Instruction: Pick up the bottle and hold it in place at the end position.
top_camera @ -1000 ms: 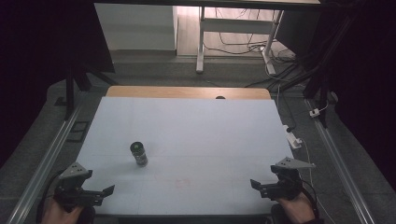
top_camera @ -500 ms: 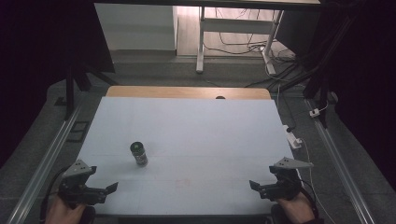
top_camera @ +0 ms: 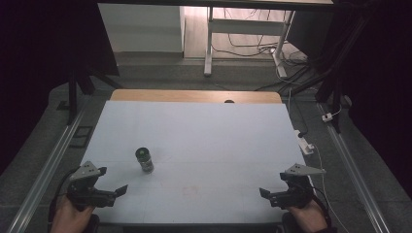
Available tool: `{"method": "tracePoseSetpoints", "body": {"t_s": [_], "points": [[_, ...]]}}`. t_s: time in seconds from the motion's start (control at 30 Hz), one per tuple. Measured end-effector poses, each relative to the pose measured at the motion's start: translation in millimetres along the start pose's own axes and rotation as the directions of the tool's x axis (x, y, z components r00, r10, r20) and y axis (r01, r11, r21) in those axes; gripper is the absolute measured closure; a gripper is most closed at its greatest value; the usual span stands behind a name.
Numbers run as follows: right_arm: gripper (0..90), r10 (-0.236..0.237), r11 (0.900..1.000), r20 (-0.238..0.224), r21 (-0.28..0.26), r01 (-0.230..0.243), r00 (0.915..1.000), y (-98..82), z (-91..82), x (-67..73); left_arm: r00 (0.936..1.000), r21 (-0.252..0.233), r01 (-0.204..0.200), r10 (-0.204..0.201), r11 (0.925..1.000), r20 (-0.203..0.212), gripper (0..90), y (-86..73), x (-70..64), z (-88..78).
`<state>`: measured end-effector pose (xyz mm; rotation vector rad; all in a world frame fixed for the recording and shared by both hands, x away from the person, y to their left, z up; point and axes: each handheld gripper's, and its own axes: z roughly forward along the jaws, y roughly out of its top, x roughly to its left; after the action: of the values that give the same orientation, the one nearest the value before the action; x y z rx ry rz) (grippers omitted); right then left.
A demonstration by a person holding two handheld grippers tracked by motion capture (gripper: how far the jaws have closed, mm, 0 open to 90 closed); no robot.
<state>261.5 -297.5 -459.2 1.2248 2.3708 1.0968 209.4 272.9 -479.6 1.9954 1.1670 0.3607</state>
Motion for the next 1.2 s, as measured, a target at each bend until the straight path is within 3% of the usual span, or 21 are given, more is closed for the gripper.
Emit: {"method": "tracePoseSetpoints", "body": {"t_s": [0.3,0.67,0.93,1.2], "points": [[0.0,-0.001,1.000,-0.006,0.005,0.001,1.0000,0.2,0.3,-0.3,0.9992,-0.033,-0.013,0.014,0.9994,0.037,0.2,7.5,1.1,13.4],[0.0,-0.002,1.000,-0.006,0.007,0.002,1.0000,0.3,0.6,-0.2,0.9991,0.012,-0.041,0.041,0.9991,0.002,0.0,20.2,3.1,34.7],[0.0,-0.001,1.000,-0.005,0.006,0.001,1.0000,0.3,0.4,-0.2,0.9973,0.016,-0.068,0.068,0.9975,0.026,0.0,28.7,8.6,48.6],[0.0,0.004,1.000,-0.004,0.005,-0.004,1.0000,0.3,0.2,-0.7,0.9969,0.028,-0.063,0.061,0.9976,0.050,0.0,37.8,15.4,66.9]]}}
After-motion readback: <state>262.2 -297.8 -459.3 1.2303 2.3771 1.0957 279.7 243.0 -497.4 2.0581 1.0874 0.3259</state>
